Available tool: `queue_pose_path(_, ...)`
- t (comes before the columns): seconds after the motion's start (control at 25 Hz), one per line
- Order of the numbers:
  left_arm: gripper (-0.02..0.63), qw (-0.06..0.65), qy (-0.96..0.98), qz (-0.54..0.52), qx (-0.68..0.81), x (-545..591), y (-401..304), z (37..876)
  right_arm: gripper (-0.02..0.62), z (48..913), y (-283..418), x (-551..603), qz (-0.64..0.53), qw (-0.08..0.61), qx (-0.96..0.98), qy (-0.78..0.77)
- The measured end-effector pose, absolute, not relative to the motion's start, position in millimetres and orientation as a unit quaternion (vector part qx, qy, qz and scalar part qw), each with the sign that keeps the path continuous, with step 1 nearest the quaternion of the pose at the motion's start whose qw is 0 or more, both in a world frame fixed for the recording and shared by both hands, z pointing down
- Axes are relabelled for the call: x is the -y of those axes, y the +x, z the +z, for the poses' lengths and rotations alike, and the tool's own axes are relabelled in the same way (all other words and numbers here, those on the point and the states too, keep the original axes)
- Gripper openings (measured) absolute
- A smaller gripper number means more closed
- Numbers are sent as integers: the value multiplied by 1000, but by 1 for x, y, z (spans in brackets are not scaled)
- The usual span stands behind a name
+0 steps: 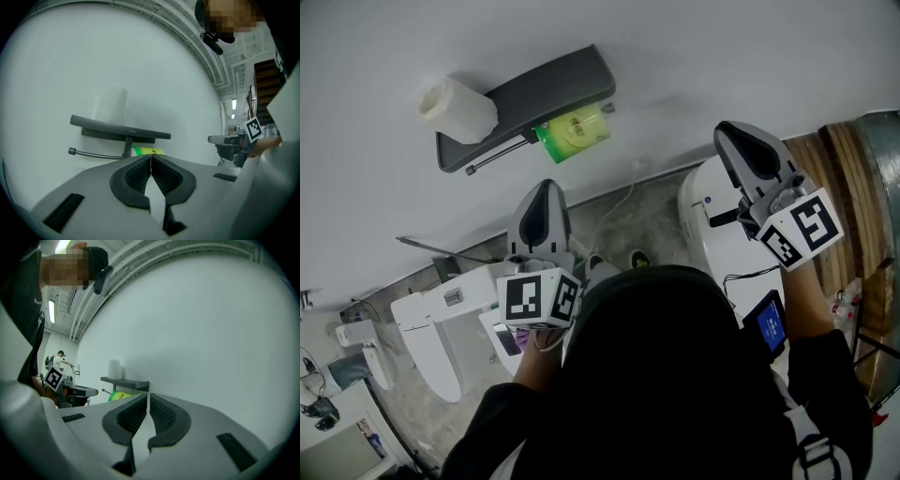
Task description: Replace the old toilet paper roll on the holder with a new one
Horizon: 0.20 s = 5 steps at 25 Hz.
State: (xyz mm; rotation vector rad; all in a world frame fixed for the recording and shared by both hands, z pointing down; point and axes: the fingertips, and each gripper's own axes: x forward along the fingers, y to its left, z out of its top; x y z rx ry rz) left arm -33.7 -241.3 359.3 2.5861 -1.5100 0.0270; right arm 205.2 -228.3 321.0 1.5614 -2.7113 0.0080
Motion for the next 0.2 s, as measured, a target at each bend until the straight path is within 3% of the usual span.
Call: queue_pose_path(0.2, 23, 72, 859, 20, 507, 243, -35, 363, 32, 323, 206, 231, 5, 6, 865, 501)
